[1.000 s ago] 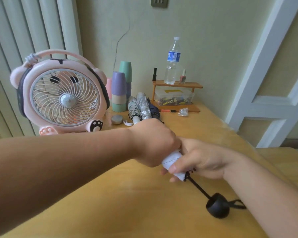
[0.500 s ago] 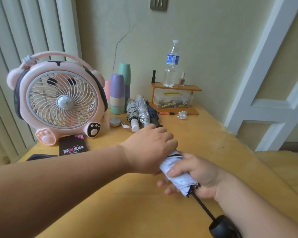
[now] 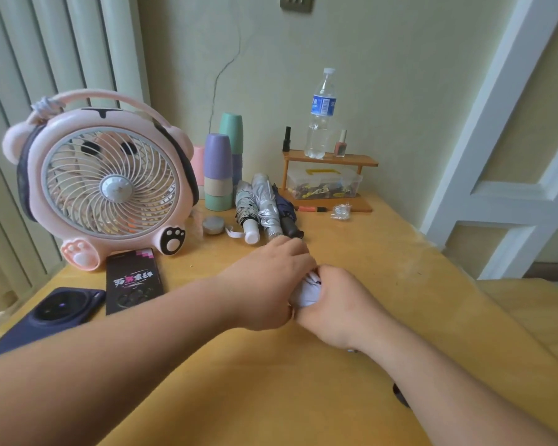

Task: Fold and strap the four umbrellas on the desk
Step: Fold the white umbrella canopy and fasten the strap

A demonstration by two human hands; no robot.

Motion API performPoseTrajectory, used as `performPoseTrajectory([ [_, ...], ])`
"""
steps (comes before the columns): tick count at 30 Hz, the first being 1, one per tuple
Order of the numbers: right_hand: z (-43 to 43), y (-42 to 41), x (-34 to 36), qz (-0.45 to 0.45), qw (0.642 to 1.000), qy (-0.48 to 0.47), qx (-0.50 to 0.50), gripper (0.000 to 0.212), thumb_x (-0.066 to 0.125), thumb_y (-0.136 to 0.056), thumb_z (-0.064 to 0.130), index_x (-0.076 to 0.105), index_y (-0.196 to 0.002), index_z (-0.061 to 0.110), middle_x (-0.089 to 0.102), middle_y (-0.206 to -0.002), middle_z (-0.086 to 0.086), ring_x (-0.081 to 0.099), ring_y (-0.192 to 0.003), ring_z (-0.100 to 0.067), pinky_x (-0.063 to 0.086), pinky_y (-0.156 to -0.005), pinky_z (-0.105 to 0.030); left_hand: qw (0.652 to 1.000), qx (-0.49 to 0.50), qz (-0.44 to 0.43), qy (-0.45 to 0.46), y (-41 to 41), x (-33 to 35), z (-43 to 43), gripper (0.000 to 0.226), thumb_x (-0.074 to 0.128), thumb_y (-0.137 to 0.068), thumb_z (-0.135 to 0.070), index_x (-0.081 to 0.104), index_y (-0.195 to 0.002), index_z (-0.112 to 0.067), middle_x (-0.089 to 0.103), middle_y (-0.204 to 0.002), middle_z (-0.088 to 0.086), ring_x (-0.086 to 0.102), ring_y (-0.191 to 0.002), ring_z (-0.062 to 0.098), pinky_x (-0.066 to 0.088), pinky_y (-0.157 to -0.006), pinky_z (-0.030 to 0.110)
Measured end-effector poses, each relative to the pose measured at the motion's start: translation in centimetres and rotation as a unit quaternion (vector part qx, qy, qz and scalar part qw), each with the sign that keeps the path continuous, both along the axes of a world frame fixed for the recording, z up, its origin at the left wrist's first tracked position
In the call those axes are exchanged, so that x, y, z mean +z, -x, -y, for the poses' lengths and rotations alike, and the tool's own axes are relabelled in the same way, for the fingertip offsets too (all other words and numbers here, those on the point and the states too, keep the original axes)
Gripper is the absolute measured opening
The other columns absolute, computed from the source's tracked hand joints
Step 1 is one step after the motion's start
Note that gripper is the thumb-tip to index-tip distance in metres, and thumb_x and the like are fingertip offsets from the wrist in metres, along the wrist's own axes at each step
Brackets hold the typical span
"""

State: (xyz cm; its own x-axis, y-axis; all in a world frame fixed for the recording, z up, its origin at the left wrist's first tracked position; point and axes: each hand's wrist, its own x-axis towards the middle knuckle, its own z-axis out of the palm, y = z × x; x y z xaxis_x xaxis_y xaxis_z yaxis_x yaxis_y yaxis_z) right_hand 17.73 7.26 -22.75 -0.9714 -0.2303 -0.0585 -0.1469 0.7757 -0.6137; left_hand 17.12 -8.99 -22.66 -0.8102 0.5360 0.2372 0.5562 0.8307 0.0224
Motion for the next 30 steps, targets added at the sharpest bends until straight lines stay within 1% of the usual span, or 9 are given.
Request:
performPoseTrajectory([
  [3,-0.1,0.3,-0.1,-0.066,0.997,-0.012,-0.027,0.018,0.063,-0.074,0.03,0.054,-0.089,0.025,0.064,-0.083,0.006,0.064,-0.073,-0.021,0.056,-0.063,-0.039,0.962,-0.012,0.13,-0.239,-1.7,-0.1,1.3,0.088,0.072,-0.073,-0.023,0.034,-0.152,-0.025,0.024,-0.155,-0.016,0.026,-0.143,-0.002,0.032,-0.104,0.01],
  [7,0.1,1.0,0.8,-0.154,0.987,-0.025,-0.047,0.026,0.068,-0.078,0.038,0.046,-0.087,0.026,0.062,-0.081,0.008,0.061,-0.072,-0.02,0.053,-0.061,-0.036,0.806,0.029,0.14,-0.574,-2.7,-1.0,0.6,0.085,0.077,-0.068,-0.052,0.041,-0.143,-0.039,0.043,-0.149,-0.019,0.06,-0.123,0.002,0.056,-0.094,0.036],
  [9,0.5,0.9,1.1,-0.188,0.981,-0.018,-0.037,0.026,0.067,-0.08,0.035,0.042,-0.084,0.027,0.06,-0.079,0.008,0.058,-0.07,-0.019,0.047,-0.057,-0.035,0.754,0.111,0.11,-0.639,-2.6,-0.8,-0.1,0.088,0.08,-0.06,-0.067,0.045,-0.135,-0.039,0.051,-0.134,-0.025,0.067,-0.108,0.001,0.06,-0.089,0.042],
  [12,1.1,0.7,0.9,-0.236,0.97,-0.058,-0.009,0.032,0.062,-0.085,0.034,0.031,-0.08,0.028,0.049,-0.075,0.01,0.047,-0.067,-0.022,0.035,-0.055,-0.037,0.695,0.156,0.153,-0.685,-2.4,-0.6,-0.8,0.089,0.085,-0.055,-0.067,0.046,-0.127,-0.032,0.061,-0.12,-0.012,0.075,-0.083,0.027,0.063,-0.073,0.045],
  [15,1.4,0.8,0.3,-0.264,0.961,-0.076,0.003,0.028,0.057,-0.09,0.035,0.03,-0.085,0.029,0.038,-0.074,0.011,0.04,-0.07,-0.023,0.027,-0.053,-0.034,0.69,0.187,0.173,-0.677,-2.5,-0.7,-1.0,0.088,0.092,-0.054,-0.062,0.045,-0.119,-0.026,0.068,-0.103,0.003,0.07,-0.062,0.023,0.053,-0.056,0.034],
  [18,1.3,0.8,-0.1,-0.283,0.957,-0.061,-0.002,0.033,0.057,-0.089,0.034,0.026,-0.08,0.029,0.039,-0.072,0.011,0.038,-0.062,-0.018,0.022,-0.047,-0.026,0.677,0.182,0.2,-0.685,-2.6,-1.2,-0.9,0.079,0.095,-0.057,-0.055,0.049,-0.111,-0.019,0.064,-0.075,0.002,0.048,-0.047,0.015,0.038,-0.048,0.03],
  [23,0.2,0.9,0.3,-0.219,0.97,0.108,-0.008,0.026,0.073,-0.077,0.027,0.048,-0.078,0.026,0.061,-0.069,0.008,0.055,-0.058,-0.013,0.045,-0.05,-0.032,0.623,0.055,0.241,-0.742,-3.4,-1.5,-1.3,0.041,0.074,-0.08,-0.046,0.045,-0.067,-0.02,0.035,-0.05,-0.002,0.024,-0.042,0.015,0.023,-0.045,0.024],
  [26,-0.6,0.7,1.4,-0.105,0.961,0.248,0.067,0.025,0.077,-0.078,0.008,0.057,-0.074,0.022,0.056,-0.055,0.006,0.045,-0.046,-0.012,0.039,-0.042,-0.027,0.659,0.008,0.228,-0.716,-3.7,-1.2,-1.9,0.043,0.063,-0.089,-0.043,0.043,-0.055,-0.025,0.035,-0.05,-0.005,0.026,-0.043,0.014,0.024,-0.047,0.023],
  [30,-1.9,1.0,2.3,0.064,0.93,0.334,0.141,0.032,0.062,-0.085,-0.01,0.05,-0.07,0.016,0.031,-0.048,0.001,0.023,-0.037,-0.014,0.025,-0.043,-0.018,0.726,0.0,0.179,-0.665,-3.7,-0.8,-1.7,0.046,0.067,-0.084,-0.053,0.046,-0.056,-0.023,0.038,-0.05,-0.005,0.028,-0.047,0.014,0.025,-0.047,0.024],
])
